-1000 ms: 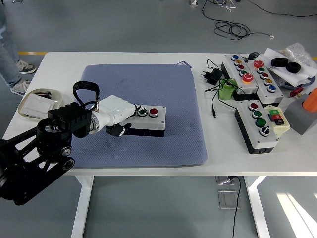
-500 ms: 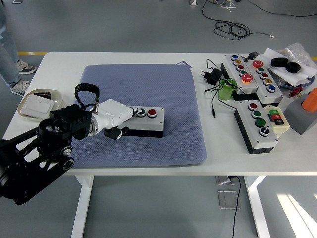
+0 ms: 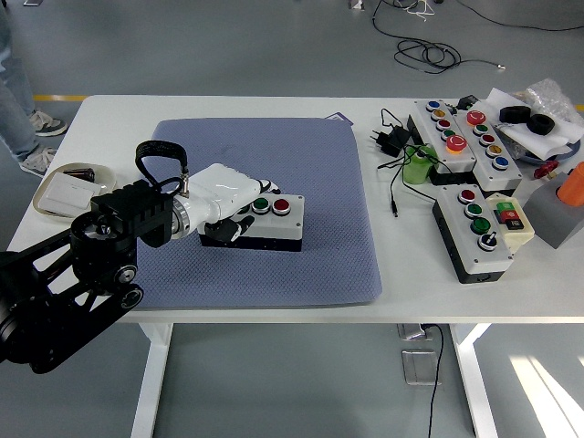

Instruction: Pick up the button,place it on the desk,press the button,press the button

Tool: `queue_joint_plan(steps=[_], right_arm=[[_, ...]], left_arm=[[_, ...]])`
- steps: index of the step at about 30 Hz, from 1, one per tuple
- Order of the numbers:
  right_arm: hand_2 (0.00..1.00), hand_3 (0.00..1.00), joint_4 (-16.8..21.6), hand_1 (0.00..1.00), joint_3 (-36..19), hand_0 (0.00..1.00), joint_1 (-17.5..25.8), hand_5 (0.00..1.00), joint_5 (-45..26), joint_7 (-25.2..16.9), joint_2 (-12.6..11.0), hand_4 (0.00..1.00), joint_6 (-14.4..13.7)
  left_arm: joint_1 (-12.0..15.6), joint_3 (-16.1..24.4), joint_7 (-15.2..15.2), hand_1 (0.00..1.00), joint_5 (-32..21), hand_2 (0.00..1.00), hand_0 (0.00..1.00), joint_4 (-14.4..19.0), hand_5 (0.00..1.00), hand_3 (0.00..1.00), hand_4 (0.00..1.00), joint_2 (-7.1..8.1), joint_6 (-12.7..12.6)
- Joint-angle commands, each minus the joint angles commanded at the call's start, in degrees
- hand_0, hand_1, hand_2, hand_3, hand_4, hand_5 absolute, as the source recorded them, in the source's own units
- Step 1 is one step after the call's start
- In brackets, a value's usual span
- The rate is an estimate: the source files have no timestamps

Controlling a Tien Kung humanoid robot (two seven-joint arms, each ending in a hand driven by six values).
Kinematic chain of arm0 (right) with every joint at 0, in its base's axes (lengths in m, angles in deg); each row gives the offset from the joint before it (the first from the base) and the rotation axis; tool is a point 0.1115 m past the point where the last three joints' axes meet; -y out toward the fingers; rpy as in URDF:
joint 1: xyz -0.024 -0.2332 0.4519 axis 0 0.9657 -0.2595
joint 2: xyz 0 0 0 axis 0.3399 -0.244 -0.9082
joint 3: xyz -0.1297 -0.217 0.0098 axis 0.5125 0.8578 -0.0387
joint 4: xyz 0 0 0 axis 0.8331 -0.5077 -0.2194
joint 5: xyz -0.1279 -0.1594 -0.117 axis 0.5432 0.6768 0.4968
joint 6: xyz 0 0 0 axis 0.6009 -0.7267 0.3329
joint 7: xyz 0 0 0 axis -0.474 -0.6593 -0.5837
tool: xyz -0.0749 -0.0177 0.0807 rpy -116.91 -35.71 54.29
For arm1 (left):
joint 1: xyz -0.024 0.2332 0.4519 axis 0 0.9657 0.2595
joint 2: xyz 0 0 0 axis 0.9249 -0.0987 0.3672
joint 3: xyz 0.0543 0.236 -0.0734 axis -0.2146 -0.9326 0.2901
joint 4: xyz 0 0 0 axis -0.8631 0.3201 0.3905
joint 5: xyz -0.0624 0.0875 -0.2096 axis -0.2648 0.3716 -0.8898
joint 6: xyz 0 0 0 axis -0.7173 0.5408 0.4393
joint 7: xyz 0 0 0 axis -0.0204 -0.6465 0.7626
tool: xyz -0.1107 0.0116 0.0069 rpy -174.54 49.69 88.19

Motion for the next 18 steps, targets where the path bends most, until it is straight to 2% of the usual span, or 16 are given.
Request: queue_joint_plan(steps=[9, 18], right_arm=[[0.817, 0.751, 0.0, 0.797, 0.18, 0.787, -0.12, 0.479, -0.12, -0.12, -0.02, 0.412, 0.05], [0.817, 0.751, 0.0, 0.797, -0.03, 0.787, -0.22, 0.479, 0.23, -0.17, -0.05, 0.412, 0.0]], left_arm=[[-1.25, -1.63, 0.04, 0.056, -0.72, 0.075, 0.078, -2.57, 0.002, 0.884, 0.489, -1.64, 0.17], [-1.52, -1.83, -0.04, 0.056, -0.75, 0.075, 0.077, -4.07, 0.002, 0.884, 0.494, -2.04, 0.6]])
